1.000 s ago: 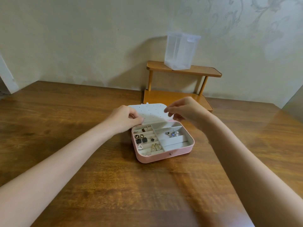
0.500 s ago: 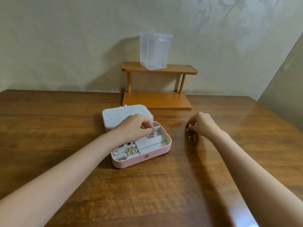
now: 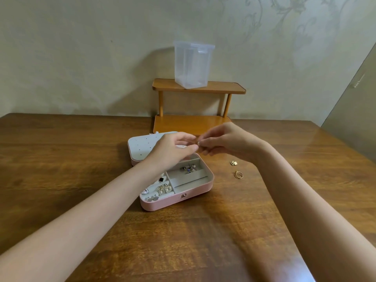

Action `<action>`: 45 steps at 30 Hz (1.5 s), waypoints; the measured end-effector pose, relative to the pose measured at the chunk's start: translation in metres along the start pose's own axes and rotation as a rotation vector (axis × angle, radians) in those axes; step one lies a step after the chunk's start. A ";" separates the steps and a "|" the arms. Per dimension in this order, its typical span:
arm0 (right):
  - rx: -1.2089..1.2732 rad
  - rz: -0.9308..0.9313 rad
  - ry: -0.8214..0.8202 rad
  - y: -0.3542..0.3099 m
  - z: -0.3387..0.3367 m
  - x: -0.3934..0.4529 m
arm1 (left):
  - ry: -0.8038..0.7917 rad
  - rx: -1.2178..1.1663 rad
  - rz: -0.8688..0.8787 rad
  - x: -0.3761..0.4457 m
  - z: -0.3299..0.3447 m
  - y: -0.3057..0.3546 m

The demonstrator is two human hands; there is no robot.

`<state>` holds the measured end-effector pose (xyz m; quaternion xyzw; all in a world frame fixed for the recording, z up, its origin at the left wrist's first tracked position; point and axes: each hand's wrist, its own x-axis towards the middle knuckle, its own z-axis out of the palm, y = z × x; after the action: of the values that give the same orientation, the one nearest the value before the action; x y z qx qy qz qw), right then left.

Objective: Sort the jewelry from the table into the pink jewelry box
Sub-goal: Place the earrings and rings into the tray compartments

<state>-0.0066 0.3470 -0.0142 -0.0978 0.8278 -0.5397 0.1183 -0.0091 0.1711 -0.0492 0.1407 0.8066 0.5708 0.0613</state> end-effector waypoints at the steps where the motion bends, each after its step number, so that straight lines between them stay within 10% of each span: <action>1: 0.010 -0.003 -0.027 -0.001 0.003 0.001 | -0.028 -0.109 -0.042 0.000 0.002 0.001; 10: -0.061 0.047 -0.064 0.002 -0.001 -0.001 | -0.028 -0.129 -0.133 0.002 0.001 0.000; 20: -0.851 0.222 0.333 0.064 -0.018 0.005 | -0.010 0.631 0.125 0.003 0.009 -0.007; 24: -0.606 0.236 0.371 0.064 -0.021 0.006 | -0.074 0.687 0.132 0.000 0.009 -0.009; 29: 0.282 0.166 0.091 0.032 -0.017 -0.005 | 0.018 0.360 0.112 0.001 0.004 -0.002; 33: 0.337 0.094 -0.057 0.019 -0.005 -0.003 | -0.054 -0.063 -0.075 -0.004 0.006 0.007; 45: 0.413 0.075 -0.105 0.006 0.006 -0.004 | 0.131 0.065 0.028 -0.011 -0.001 0.005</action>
<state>-0.0015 0.3452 -0.0223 -0.0686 0.6953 -0.6872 0.1989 0.0024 0.1685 -0.0445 0.1163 0.8250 0.5531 -0.0044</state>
